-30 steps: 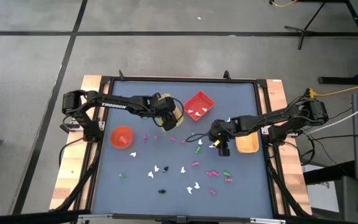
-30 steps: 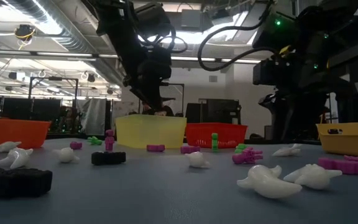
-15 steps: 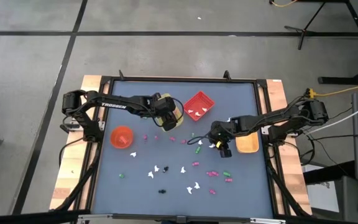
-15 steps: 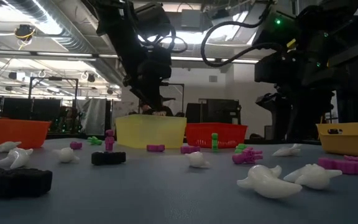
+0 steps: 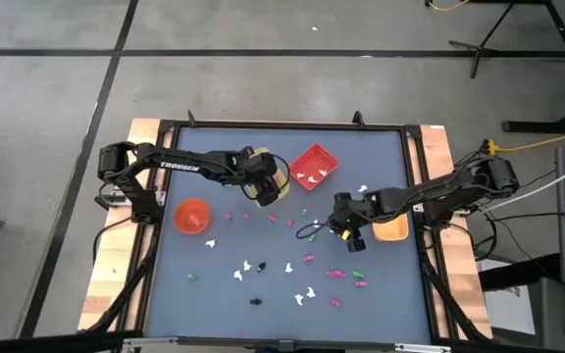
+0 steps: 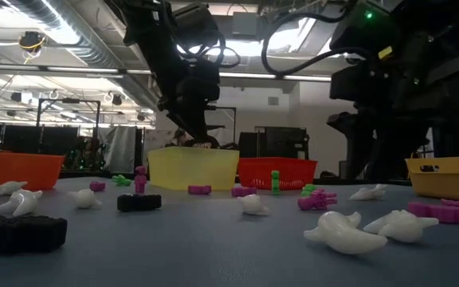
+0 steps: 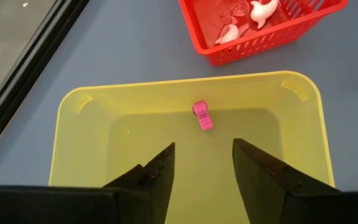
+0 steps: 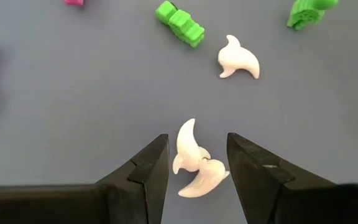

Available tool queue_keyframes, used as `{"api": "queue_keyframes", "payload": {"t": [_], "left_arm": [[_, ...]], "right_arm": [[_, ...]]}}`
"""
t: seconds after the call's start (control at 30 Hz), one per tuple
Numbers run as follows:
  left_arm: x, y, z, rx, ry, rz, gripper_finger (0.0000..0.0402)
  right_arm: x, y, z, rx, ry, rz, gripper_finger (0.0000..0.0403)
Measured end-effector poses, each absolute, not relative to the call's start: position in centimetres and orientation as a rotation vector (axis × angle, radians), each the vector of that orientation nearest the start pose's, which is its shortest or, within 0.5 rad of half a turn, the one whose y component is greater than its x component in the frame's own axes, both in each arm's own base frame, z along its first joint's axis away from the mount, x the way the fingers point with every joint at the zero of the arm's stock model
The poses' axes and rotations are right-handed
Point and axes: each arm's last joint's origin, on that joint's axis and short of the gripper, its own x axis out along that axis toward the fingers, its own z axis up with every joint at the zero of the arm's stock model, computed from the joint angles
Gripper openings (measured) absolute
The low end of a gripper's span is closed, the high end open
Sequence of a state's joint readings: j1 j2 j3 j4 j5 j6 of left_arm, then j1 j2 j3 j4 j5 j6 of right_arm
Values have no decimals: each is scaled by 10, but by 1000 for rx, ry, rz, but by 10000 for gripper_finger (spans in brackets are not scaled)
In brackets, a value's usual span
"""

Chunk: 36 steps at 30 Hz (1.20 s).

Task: Sort Halloween decoration
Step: Put the white ghost toy into the red bin

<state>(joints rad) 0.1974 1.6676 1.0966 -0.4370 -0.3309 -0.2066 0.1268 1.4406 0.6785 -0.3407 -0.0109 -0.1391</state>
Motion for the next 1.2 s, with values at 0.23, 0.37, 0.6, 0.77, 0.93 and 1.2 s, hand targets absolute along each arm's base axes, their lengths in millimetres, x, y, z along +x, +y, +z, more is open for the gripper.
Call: {"api": "queue_keyframes", "payload": {"t": [0.23,0.37,0.6,0.77,0.93,1.2], "left_arm": [[326,75,204,-116,962,585,145],[326,75,204,-117,962,585,145],[326,75,204,-116,962,585,145],[326,75,204,-117,962,585,145],[326,75,204,-117,962,585,145],[327,74,204,-117,962,583,145]], "right_arm": [[245,32,152,-183,1099,206,161],[240,31,145,-184,1116,207,161],[242,31,143,-189,1064,207,161],[242,31,142,-205,1062,214,161],[245,32,132,-206,1092,216,161],[248,32,127,-207,1105,213,161]]}}
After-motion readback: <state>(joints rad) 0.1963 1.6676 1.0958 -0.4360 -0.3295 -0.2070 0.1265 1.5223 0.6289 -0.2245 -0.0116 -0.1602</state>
